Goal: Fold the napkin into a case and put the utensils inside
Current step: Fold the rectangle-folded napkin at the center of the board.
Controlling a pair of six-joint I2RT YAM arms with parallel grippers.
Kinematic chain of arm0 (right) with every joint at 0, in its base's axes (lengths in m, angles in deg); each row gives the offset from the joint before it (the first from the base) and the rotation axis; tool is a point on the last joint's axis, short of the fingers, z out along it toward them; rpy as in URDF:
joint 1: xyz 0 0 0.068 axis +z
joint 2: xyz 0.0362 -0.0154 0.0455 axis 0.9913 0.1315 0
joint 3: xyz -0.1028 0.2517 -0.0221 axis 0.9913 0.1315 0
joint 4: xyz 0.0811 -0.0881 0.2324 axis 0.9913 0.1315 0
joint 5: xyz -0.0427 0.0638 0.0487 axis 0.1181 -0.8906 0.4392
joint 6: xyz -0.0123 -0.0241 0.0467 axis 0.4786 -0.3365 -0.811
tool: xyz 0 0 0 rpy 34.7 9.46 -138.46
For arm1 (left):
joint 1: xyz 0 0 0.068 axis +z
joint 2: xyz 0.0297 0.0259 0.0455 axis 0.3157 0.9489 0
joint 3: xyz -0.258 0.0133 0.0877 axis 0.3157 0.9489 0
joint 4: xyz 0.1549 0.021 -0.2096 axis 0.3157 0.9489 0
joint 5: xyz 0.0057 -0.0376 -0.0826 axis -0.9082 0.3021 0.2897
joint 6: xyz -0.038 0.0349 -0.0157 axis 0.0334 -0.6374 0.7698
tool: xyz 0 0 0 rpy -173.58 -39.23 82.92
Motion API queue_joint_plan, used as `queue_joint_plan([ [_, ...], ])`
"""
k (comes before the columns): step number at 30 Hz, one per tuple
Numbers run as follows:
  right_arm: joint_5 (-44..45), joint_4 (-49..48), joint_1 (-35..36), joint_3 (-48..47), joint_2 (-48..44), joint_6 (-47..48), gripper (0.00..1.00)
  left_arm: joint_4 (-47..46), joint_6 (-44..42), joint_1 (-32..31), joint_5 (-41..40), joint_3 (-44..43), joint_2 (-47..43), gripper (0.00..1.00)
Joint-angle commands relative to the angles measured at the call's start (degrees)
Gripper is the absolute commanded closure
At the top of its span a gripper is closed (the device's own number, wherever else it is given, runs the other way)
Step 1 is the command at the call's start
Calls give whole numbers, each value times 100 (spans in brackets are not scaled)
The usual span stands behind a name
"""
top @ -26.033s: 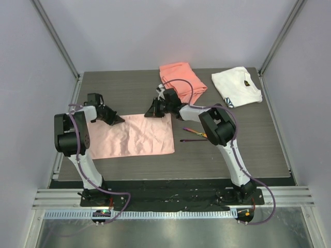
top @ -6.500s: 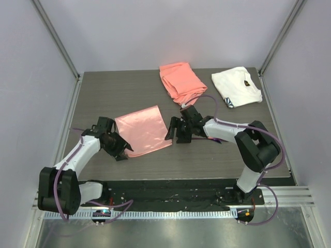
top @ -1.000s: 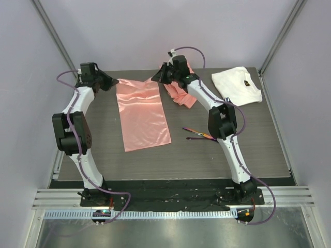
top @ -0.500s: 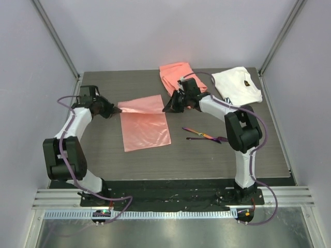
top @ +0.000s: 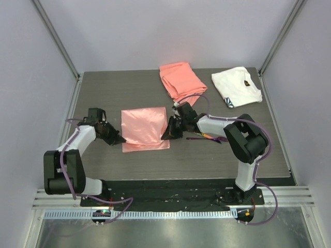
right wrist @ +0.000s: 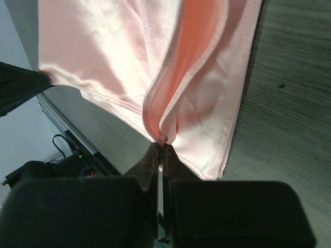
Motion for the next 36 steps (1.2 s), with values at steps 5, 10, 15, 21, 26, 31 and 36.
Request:
queue_joint_plan([
  [5, 277, -150, -16, 214, -513, 131, 99, 396, -387, -2, -329, 87, -437, 100],
  [10, 400, -10, -51, 398, -715, 228, 99, 545, -537, -2, -399, 79, -393, 100],
  [15, 268, -150, -51, 627, -698, 131, 99, 607, -625, -11, -452, 114, -332, 100],
  [21, 233, -238, 2, 732, -671, 61, 99, 607, -642, -11, -443, 307, -288, 100],
  [26, 259, -247, 11, 820, -671, 52, 99, 607, -642, -11, -505, 421, -279, 100],
  [31, 312, -229, 28, 873, -619, 79, 99, 607, -590, -2, -592, 457, -288, 100],
  [36, 294, -291, 28, 926, -584, 61, 99, 651, -590, -11, -645, 439, -244, 100],
])
